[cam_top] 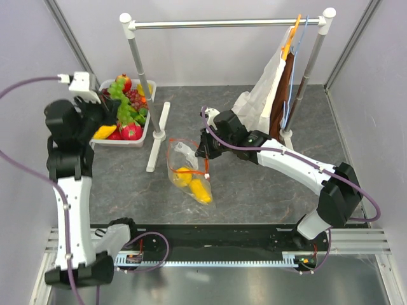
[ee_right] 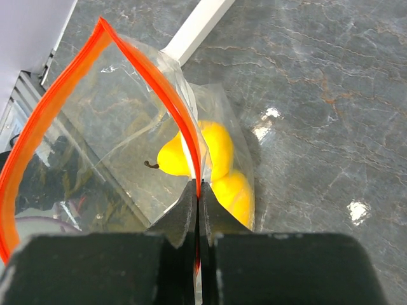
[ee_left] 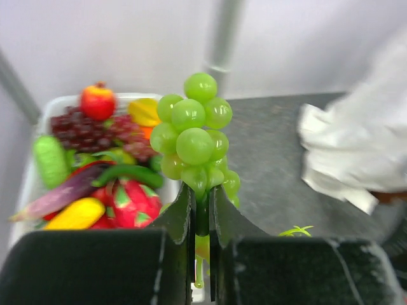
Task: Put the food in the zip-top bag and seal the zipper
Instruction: Place the fake fruit in the zipper food storage bag.
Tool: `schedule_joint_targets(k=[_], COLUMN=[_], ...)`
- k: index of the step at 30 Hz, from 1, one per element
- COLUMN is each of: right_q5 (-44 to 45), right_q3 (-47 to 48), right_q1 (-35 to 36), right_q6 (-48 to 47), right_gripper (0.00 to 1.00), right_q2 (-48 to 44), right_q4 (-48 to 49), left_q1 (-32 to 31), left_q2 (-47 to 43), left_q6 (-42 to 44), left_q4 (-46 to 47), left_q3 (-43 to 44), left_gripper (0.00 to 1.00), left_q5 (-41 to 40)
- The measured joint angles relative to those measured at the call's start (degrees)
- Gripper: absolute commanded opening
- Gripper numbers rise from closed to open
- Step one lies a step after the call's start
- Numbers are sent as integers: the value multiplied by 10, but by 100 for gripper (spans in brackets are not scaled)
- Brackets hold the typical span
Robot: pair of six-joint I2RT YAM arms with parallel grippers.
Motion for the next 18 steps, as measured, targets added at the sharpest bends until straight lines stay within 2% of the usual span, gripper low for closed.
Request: schedule_joint_targets(k=[4, 6, 13, 18], right_q5=[-15, -23, -40, -44], right_q3=[-2, -3, -7, -8], right_q1=[0, 0, 0, 0], right_q6=[4, 6, 11, 12], right_gripper=[0, 0, 0, 0], right_q2=[0, -1, -5, -6], right_q4=[8, 11, 21, 21], left_q1=[-81, -128, -313, -401], left_q2=[-84, -94, -68, -63], left_q6=[-1, -3, -10, -9], left_q4=[15, 29, 75, 100], left_q3=[-82, -113, -204, -238], left_gripper=[2, 2, 2, 6], left_q5=[33, 40, 10, -6])
